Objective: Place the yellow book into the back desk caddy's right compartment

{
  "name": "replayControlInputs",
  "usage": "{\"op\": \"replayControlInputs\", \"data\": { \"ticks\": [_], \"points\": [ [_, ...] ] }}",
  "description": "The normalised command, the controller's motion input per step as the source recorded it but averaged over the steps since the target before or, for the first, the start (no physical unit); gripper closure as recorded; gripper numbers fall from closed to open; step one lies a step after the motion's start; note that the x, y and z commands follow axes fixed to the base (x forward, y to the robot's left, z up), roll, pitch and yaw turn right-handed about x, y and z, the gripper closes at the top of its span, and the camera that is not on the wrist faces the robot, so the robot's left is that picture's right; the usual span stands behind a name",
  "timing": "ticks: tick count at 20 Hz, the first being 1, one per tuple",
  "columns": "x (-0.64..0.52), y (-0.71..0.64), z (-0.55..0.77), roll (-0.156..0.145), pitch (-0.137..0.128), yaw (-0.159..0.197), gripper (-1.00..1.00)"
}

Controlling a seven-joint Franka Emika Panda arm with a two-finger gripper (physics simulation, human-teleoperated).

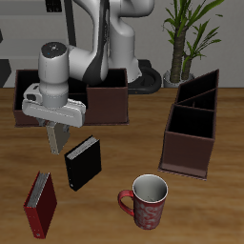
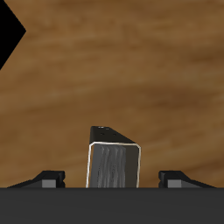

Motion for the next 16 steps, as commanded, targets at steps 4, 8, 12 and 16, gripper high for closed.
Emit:
{"op": "replayControlInputs", "data": {
  "ticks": [4, 8, 12, 16],
  "points": [
    [0.03, -0.01, 0.09, -0.004, -0.004, -0.012, 1.0],
    [0.08, 0.04, 0.27, 0.007, -0.013, -0.015, 1.0],
    [0.1, 0.06, 0.69, -0.008, -0.057, 0.006, 1.0],
    [0.04, 0.09, 0.66, -0.02, -0.036, -0.011, 1.0]
  ]
}}
